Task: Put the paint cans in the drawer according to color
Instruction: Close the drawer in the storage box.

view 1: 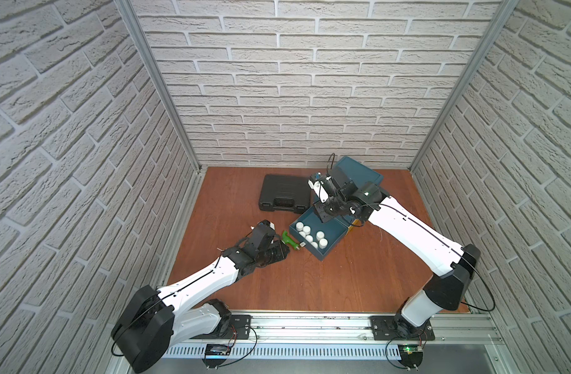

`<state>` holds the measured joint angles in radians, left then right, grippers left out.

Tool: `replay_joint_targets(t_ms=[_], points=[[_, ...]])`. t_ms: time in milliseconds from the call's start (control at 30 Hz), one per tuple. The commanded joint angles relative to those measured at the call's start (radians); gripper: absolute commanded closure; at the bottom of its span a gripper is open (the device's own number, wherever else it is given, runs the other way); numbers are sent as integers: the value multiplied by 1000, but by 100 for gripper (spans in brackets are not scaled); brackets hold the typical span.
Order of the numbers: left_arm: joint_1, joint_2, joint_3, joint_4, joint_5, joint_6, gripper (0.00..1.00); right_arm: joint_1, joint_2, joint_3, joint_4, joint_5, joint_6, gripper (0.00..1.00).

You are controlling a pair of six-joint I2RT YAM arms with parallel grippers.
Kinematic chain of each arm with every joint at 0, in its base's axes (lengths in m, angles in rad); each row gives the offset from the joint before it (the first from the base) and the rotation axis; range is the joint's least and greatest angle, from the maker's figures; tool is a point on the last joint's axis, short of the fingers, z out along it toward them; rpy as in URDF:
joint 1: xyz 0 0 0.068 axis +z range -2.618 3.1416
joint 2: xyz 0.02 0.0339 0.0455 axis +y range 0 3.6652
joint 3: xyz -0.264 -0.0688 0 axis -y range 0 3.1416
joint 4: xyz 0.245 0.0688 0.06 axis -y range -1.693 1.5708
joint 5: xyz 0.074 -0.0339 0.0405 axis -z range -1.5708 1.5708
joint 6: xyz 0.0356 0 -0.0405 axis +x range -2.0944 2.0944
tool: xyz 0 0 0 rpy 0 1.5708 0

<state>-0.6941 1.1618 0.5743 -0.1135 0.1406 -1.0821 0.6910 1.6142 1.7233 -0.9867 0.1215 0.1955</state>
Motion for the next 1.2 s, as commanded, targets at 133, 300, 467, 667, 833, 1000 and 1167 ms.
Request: replay_joint_targets(t_ms=[133,300,467,667,833,1000,1167], points=[[-31,166,22,235,-9,-250,70,4,-83,59,-42,-43,-7,58],[-48,251,51,236,-28,-301,73,4,-107,76,-49,-46,-12,58],[-54,287,64,265,-35,-326,73,4,-126,70,-48,-50,-12,59],[-73,322,88,277,-53,-356,72,3,-137,51,-38,-54,-11,58],[-78,345,97,291,-77,-376,72,3,-138,45,-35,-59,-10,58],[-78,354,97,287,-96,-380,72,2,-140,43,-37,-62,-11,58],[-77,380,93,340,-95,-389,72,3,-143,36,-38,-62,-10,58]])
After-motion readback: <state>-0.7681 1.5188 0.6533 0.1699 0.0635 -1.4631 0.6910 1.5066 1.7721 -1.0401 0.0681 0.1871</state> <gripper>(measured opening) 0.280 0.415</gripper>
